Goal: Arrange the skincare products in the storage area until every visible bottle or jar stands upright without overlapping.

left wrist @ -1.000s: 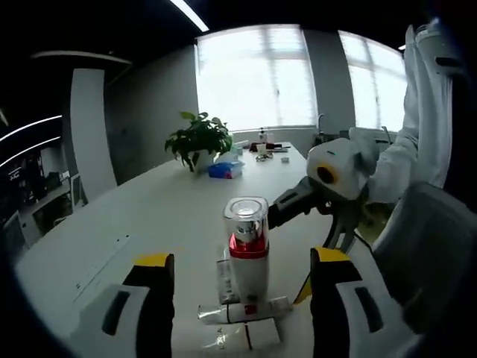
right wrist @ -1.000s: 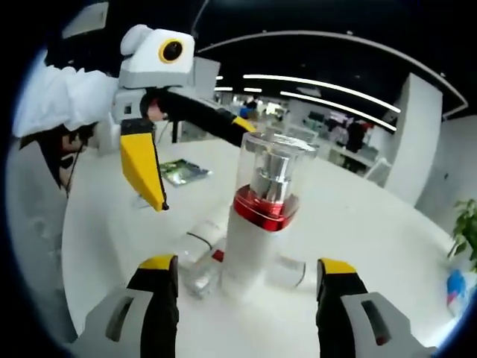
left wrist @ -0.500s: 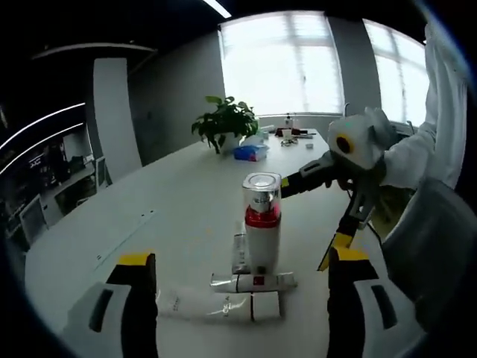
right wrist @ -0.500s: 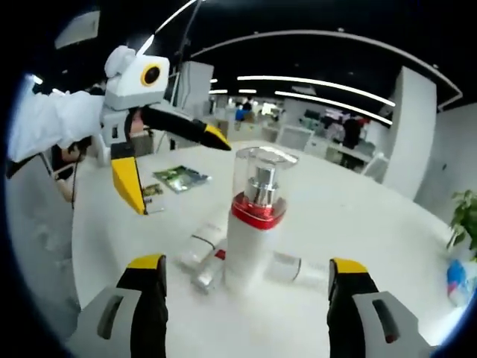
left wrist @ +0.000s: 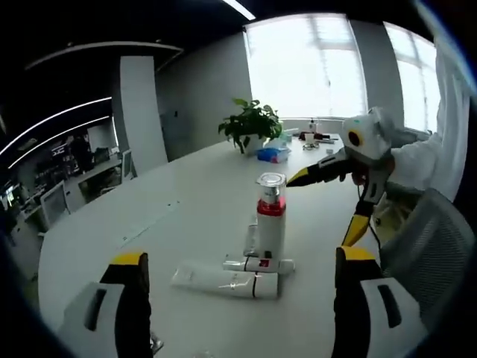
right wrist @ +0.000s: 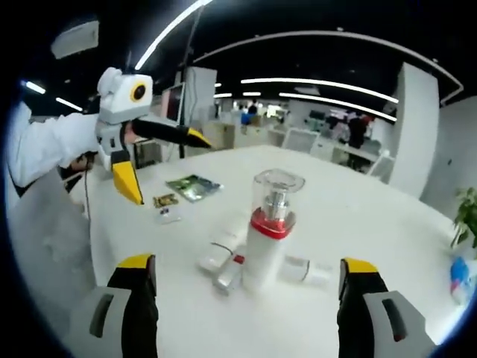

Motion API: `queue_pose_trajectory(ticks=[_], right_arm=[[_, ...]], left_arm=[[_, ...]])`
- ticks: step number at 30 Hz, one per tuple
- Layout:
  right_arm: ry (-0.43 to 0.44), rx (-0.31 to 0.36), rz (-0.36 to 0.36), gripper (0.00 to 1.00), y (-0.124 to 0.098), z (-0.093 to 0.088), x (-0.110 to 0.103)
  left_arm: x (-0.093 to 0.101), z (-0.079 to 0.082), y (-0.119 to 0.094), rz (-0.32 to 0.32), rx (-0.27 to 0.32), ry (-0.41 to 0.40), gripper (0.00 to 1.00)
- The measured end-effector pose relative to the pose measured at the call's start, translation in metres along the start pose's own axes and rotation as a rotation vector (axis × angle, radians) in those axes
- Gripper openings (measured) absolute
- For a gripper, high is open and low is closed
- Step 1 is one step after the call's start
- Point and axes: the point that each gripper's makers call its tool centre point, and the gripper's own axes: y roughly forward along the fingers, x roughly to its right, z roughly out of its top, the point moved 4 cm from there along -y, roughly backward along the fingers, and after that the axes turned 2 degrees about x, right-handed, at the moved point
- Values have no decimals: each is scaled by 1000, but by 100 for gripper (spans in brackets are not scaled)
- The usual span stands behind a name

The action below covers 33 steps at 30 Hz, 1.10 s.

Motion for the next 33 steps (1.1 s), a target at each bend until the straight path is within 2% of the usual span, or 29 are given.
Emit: queue_pose_trajectory(ticks=[1,8,11,13,16,19,24,29,33], right_arm=[[1,4,1,99,-1,1,-1],[-13,4,-1,99,-11,6,-3],[-18,11,-9,99,-16,9,-2],[-13,27,-16,99,-19,13,-2],[-15,25,-22,99,-23,13,-2],[-16,8,-18,100,-27,12,-5],[-8,17,-16,99,-32,13,-11],[-13,3,-1,100,-38,16,-20],[-19,27,2,100,-44,25,-26]], left_arm=[[2,0,-3,4,0,-29,99],[-1,0,-23,58,6,-46,99],[4,0,-29,69,-5,-51,99],[11,1,-33,72,-12,-84,99],[9,1,-43,110,-8,-89,99],[3,-3,-54,133,-9,-99,99],[-12,-17,-68,177,-43,-102,99],[-5,-21,-82,198,-50,-115,99],[-2,-22,-93,236,-45,-111,99]])
